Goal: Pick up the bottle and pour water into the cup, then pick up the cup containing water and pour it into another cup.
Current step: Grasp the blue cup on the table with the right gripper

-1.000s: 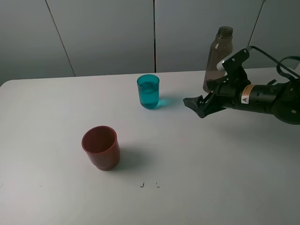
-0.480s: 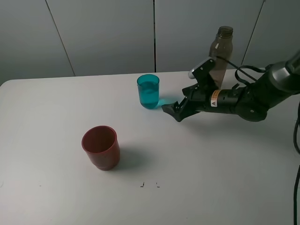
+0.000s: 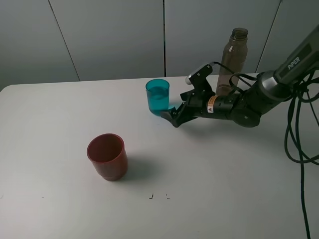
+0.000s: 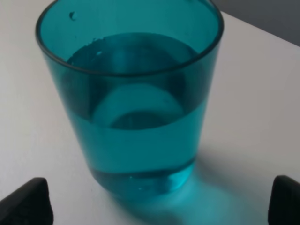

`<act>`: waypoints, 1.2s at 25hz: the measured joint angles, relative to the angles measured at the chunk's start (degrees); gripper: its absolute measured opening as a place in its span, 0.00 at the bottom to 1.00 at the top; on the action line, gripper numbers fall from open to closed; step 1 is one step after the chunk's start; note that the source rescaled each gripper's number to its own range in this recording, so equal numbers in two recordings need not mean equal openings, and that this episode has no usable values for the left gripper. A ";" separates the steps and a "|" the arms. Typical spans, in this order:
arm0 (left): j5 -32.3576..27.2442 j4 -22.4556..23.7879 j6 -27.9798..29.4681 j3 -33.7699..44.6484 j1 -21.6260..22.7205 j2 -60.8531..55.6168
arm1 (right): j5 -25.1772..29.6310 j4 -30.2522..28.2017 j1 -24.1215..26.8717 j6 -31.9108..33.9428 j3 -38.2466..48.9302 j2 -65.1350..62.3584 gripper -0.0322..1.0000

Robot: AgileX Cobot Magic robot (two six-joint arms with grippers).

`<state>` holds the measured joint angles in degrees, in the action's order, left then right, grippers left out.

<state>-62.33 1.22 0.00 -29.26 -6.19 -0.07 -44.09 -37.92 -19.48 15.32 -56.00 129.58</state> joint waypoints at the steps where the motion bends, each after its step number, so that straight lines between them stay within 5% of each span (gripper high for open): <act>1: 0.00 0.00 0.00 0.00 0.00 0.00 | 0.00 0.17 -0.40 0.00 -0.74 0.47 0.97; 30: 0.00 0.00 0.00 0.00 0.00 0.00 | -0.47 4.27 -3.12 1.17 -7.67 5.01 0.98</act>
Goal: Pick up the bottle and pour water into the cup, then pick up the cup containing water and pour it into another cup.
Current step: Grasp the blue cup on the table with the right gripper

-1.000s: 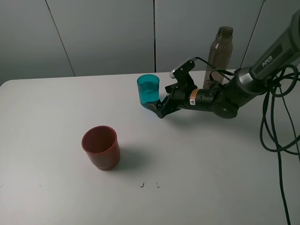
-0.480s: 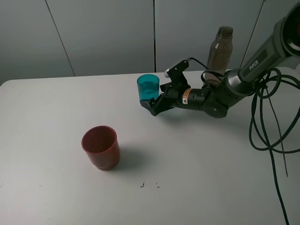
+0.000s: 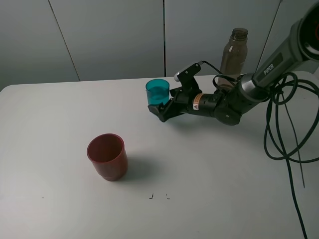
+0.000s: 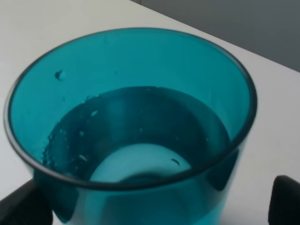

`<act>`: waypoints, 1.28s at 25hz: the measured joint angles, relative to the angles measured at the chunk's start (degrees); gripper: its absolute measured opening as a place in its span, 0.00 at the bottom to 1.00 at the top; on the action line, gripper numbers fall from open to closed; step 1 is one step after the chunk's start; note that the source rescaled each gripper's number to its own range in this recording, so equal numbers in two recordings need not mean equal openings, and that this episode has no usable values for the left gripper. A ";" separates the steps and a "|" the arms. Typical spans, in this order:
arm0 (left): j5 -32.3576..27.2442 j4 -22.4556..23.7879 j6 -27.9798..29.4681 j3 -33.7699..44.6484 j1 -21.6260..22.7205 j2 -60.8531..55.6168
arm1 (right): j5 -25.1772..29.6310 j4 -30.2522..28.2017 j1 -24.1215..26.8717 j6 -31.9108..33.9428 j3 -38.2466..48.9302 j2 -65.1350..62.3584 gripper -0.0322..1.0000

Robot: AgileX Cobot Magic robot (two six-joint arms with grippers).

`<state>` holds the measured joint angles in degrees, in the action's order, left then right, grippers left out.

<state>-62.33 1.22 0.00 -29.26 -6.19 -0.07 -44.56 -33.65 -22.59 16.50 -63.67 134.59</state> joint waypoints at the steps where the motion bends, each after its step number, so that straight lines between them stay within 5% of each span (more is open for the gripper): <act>1: 0.00 0.00 -0.39 0.00 0.00 0.00 | 0.00 0.00 0.00 0.00 -0.11 0.00 0.98; 32: 0.00 0.00 0.00 0.00 0.00 0.00 | 0.01 1.97 -2.07 1.78 -6.46 4.29 0.98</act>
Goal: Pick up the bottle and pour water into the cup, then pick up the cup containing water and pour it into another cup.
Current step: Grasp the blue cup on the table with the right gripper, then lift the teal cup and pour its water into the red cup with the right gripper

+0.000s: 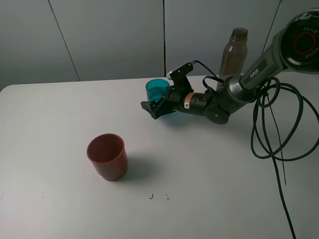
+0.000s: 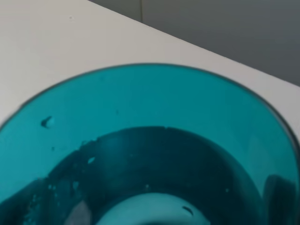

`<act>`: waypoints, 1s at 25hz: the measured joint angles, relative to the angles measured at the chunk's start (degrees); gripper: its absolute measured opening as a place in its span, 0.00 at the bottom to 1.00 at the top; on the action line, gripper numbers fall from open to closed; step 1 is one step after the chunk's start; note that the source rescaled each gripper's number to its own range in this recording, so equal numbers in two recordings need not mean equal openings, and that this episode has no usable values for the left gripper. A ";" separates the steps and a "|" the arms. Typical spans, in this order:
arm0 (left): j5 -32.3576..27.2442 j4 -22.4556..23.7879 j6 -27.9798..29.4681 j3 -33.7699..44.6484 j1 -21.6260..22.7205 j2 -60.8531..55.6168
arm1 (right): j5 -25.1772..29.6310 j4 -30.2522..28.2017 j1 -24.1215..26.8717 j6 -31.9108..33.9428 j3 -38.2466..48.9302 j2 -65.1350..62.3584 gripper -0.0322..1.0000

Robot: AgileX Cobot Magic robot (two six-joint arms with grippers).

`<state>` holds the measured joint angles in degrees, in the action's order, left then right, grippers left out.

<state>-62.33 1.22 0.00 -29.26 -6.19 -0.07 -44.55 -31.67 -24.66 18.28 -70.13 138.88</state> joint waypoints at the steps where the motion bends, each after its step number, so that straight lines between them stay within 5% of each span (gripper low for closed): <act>1: 0.00 0.00 -0.39 0.00 0.00 0.00 | 0.00 0.00 0.00 0.14 -0.24 0.22 0.98; 10: 0.00 0.00 -0.39 0.00 0.00 0.00 | 0.13 -0.12 -0.10 0.39 -1.22 0.31 0.97; 12: 0.00 0.00 -0.39 0.00 0.00 0.00 | 0.13 -0.12 -0.10 0.49 -1.22 0.31 0.76; 15: 0.00 0.00 -0.39 0.00 0.00 0.00 | 0.22 -0.21 -0.23 0.49 -1.22 0.31 0.11; 16: 0.00 0.00 -0.39 0.00 0.00 0.00 | 0.22 -0.21 -0.23 0.49 -1.24 0.31 0.07; 25: 0.00 0.00 -0.39 0.00 0.00 0.00 | 0.26 -0.21 -0.34 0.49 -1.24 0.31 0.07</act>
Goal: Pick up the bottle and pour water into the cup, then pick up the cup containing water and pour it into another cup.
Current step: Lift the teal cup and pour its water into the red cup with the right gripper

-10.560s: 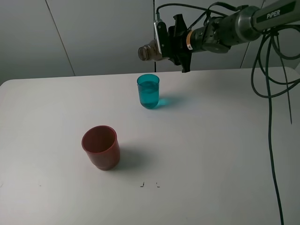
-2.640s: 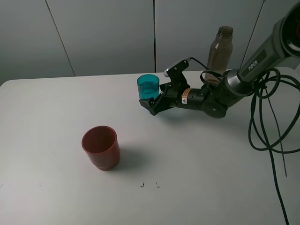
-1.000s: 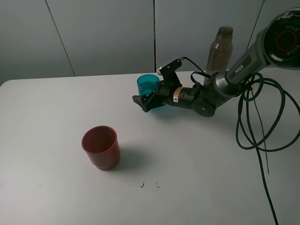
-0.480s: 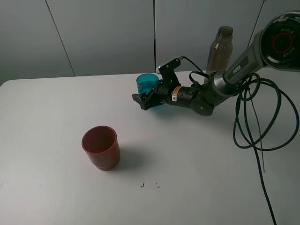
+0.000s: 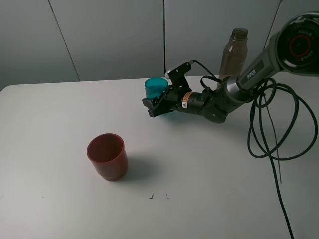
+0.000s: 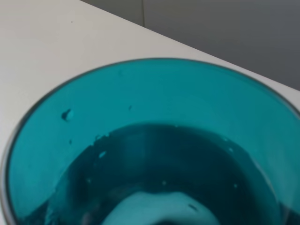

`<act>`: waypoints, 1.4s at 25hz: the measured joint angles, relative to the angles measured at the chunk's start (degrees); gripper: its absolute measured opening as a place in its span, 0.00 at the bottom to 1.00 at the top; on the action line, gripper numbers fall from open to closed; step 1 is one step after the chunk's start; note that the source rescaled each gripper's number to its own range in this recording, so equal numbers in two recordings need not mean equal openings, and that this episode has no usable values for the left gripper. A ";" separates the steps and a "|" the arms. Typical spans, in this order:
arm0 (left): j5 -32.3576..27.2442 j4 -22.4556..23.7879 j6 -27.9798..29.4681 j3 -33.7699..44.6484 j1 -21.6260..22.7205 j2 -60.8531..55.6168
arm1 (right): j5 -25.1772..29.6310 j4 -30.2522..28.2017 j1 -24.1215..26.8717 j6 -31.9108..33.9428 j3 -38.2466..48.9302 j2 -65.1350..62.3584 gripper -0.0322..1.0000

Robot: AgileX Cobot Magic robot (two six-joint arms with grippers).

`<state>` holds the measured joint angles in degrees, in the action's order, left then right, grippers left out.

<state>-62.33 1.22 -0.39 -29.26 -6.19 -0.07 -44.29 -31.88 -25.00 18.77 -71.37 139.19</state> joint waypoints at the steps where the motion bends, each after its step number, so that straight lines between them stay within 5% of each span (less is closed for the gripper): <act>1: 0.00 0.00 0.00 0.00 0.00 0.00 | 0.00 0.00 0.00 0.13 0.00 0.00 0.07; 20: 0.00 0.00 0.00 0.00 0.00 0.00 | 1.03 -7.23 0.00 2.86 5.26 -9.86 0.07; 29: 0.00 0.00 0.00 0.00 0.00 0.00 | -8.39 -11.31 -0.10 3.02 9.45 -12.62 0.07; 35: 0.00 0.00 0.00 0.00 0.00 0.00 | -9.48 -13.49 -0.10 3.02 9.71 -13.01 0.07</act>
<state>-62.33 1.22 -0.39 -29.26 -6.19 -0.07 -53.77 -45.37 -25.10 21.79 -61.66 126.18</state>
